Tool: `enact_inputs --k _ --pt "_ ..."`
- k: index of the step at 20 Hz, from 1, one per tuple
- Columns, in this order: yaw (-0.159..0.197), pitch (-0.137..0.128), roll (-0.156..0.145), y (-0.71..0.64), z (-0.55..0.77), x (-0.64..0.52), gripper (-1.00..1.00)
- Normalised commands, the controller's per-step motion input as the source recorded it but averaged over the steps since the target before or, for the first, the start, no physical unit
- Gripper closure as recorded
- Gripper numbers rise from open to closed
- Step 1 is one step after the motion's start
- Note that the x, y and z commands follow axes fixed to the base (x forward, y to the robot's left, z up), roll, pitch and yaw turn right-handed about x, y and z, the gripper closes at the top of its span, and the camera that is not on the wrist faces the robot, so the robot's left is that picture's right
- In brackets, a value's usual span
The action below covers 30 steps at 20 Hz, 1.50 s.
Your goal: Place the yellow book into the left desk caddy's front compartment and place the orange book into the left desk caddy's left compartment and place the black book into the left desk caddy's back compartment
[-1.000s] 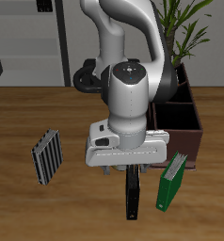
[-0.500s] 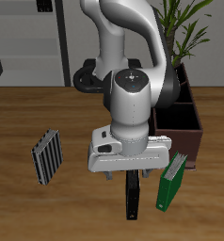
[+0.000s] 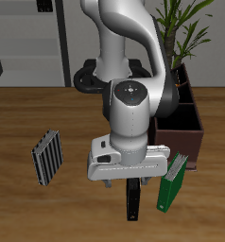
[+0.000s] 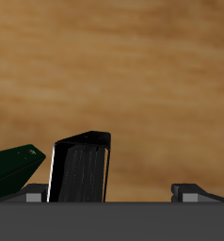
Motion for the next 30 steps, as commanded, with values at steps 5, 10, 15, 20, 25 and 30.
enact_inputs --k 5,10,15,20,25,30 --pt "0.018 0.01 0.04 0.19 -0.12 0.04 -1.0" --pt "-0.017 0.011 0.016 0.08 -0.06 -0.01 1.0" --pt "-0.012 0.002 0.007 0.0 0.02 0.01 1.0" --pt "-0.031 -0.023 -0.032 -0.04 0.28 -0.14 1.0" --pt "-0.046 -0.042 -0.047 -0.01 0.47 -0.24 1.0" --pt "-0.064 -0.061 -0.088 -0.03 0.62 -0.37 1.0"
